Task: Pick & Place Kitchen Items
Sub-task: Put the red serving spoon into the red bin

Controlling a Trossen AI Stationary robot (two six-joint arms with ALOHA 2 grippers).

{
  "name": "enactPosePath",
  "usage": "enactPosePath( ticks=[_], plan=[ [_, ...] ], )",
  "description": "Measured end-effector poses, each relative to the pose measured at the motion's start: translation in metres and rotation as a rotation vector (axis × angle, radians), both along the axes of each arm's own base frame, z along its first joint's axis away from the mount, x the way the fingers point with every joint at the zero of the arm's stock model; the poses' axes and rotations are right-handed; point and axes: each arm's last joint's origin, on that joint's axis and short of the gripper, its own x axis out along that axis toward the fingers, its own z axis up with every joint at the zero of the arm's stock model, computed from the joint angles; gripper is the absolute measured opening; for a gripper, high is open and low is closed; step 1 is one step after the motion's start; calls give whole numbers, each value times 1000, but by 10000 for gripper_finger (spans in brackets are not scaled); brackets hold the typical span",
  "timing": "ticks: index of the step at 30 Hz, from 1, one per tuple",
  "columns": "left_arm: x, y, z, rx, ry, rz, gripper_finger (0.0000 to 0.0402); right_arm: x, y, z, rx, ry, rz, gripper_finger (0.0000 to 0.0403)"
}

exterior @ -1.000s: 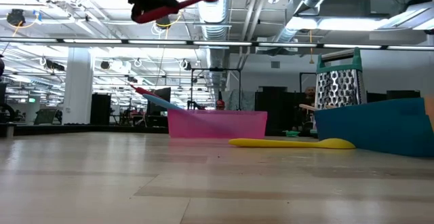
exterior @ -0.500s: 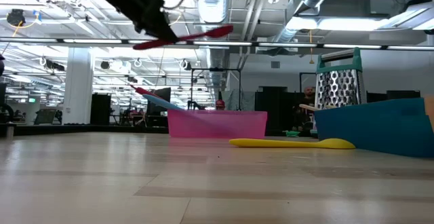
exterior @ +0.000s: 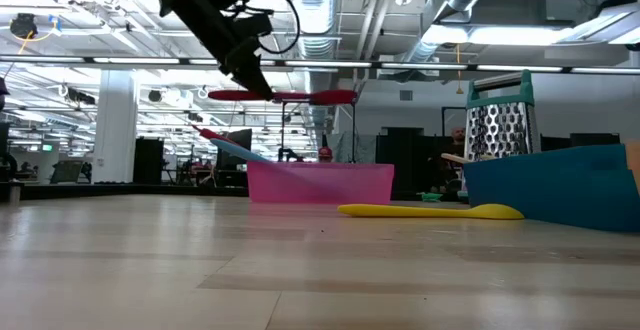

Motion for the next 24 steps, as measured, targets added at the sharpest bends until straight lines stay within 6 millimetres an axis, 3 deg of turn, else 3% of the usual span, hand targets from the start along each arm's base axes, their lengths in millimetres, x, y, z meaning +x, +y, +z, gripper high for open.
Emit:
enactPosePath(
  ticks=[15,24],
  plan=[
    [18,13,-43,-44,180,-16,40,2,0,-5,-14,45,-2,2],
    [20,16,-46,-18,189,17,62,2,0,-5,-14,44,-2,2]
  ],
)
